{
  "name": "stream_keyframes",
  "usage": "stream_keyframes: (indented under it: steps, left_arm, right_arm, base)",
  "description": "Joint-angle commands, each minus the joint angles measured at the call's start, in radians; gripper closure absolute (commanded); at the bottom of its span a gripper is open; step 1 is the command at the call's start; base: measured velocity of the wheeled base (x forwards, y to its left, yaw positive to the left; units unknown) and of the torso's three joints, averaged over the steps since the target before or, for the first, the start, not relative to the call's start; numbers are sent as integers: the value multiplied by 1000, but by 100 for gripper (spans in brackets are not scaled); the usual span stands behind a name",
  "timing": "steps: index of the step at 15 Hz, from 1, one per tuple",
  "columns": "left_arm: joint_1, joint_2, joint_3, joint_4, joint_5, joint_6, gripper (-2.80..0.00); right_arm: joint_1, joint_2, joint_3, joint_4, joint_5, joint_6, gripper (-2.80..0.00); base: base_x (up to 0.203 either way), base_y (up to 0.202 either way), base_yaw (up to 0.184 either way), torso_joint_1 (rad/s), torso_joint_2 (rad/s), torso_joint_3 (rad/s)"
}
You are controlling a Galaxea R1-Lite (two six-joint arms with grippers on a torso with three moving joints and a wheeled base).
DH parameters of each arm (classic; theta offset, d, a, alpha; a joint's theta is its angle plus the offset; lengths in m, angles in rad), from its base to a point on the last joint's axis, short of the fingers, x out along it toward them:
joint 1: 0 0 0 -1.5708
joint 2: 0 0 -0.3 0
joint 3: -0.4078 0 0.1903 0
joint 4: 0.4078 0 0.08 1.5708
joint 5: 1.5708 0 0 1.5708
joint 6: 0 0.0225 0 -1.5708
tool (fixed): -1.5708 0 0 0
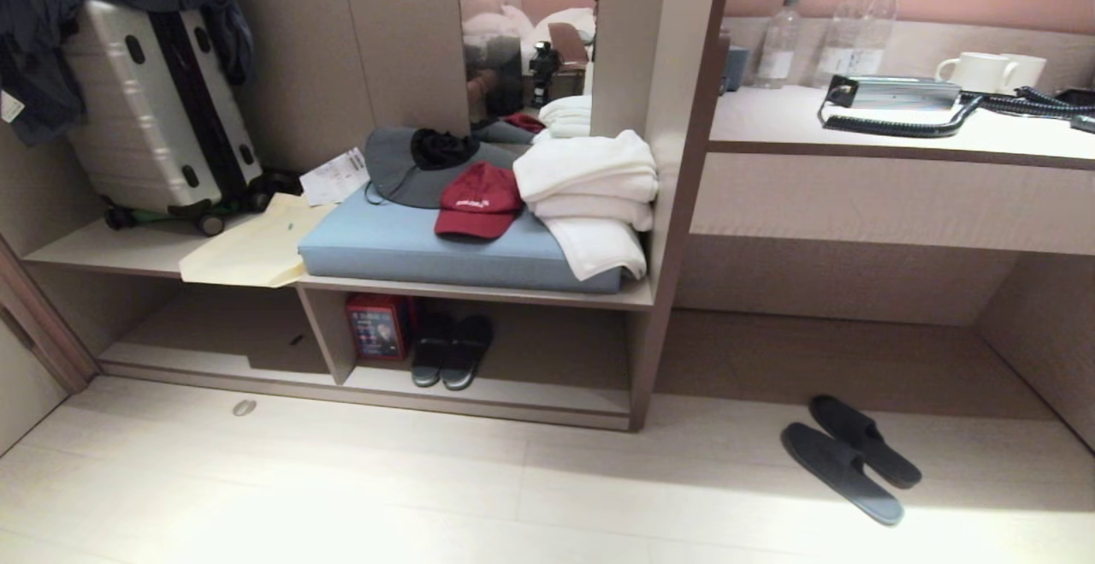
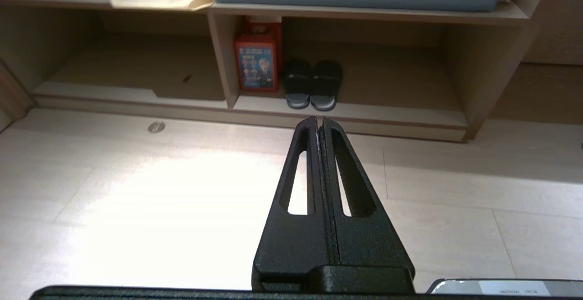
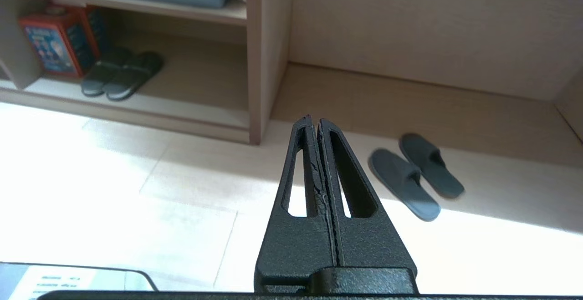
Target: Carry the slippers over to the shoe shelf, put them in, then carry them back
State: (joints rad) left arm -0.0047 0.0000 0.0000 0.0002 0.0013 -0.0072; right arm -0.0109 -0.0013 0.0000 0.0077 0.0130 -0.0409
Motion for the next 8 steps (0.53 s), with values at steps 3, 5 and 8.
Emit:
stream_keyframes:
  steps: [3, 5, 8]
  left_arm:
    - [0, 0, 2, 0, -1, 0, 0]
    - [0, 0, 2, 1, 0, 0, 0]
    - [0, 0, 2, 0, 0, 0, 0]
  right_arm:
    - [0, -3, 0, 0, 1, -1, 0]
    - [0, -3, 0, 0, 1, -1, 0]
    - [0, -3, 0, 0, 1, -1, 0]
  base:
    - [-191, 0, 2, 5, -1, 2]
    - [-196, 0, 2, 6, 4, 4]
    - [-195, 0, 2, 1, 5, 1]
